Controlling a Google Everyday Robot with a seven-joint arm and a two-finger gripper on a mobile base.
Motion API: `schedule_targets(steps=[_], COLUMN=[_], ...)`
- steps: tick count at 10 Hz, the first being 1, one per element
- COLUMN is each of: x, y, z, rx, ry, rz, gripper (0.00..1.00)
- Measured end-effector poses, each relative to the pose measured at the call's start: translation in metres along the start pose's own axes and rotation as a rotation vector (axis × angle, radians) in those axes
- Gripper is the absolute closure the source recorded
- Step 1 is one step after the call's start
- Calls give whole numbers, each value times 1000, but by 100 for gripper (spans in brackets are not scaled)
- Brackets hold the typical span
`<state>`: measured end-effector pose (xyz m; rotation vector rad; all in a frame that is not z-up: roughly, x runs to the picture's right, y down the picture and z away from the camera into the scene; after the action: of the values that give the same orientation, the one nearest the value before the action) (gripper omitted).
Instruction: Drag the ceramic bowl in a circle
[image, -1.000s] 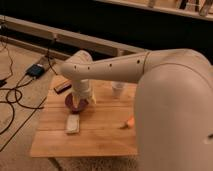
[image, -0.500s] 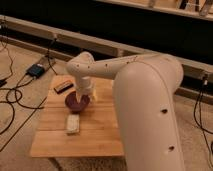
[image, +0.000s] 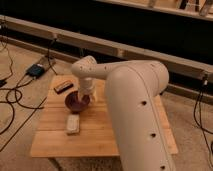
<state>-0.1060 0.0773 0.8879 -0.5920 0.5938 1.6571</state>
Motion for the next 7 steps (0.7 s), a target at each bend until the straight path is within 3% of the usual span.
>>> schedule_targets(steps=[4,7], x=[-4,-3], y=[0,0], z=[16,16], rx=[-42,-44], ry=[17,18], rz=[-17,-19], gripper=[35,35])
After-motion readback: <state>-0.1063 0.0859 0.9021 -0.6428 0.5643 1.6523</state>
